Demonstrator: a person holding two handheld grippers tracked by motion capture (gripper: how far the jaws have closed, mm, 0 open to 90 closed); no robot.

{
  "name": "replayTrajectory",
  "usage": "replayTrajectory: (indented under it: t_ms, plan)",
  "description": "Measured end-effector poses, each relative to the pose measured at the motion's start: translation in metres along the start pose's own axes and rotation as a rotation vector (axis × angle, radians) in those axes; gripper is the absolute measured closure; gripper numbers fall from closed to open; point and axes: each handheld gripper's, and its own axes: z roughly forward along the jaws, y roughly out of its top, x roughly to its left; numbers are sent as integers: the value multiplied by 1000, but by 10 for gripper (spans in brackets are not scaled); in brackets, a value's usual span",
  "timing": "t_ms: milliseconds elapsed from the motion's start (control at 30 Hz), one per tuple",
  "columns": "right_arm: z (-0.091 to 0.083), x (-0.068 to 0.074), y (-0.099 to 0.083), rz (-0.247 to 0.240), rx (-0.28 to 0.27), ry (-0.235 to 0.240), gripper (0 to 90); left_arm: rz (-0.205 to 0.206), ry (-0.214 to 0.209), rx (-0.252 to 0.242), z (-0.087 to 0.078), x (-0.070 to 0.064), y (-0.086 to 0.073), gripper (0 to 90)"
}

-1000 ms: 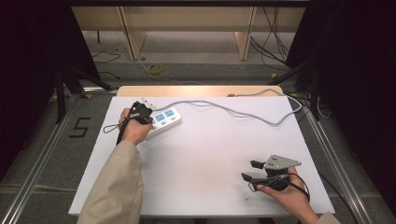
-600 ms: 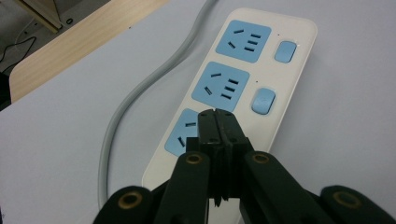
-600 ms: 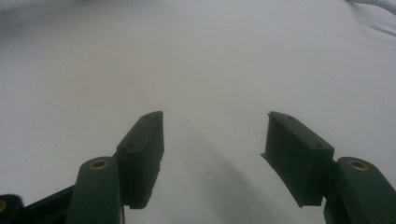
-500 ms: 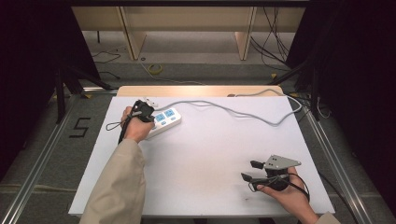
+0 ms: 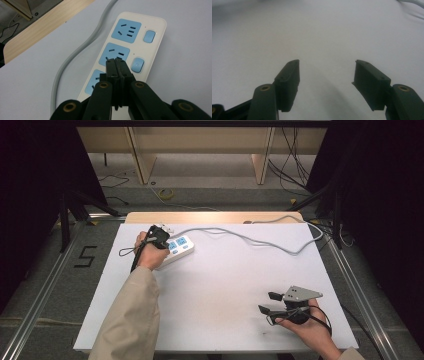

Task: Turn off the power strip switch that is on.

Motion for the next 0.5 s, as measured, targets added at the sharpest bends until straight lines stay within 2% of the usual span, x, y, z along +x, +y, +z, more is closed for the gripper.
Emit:
replayTrajectory:
  t_ms: [500]
  plan:
    - [0, 0, 0, 1, -1, 2, 382, -6, 3, 9, 2, 4, 3, 896]
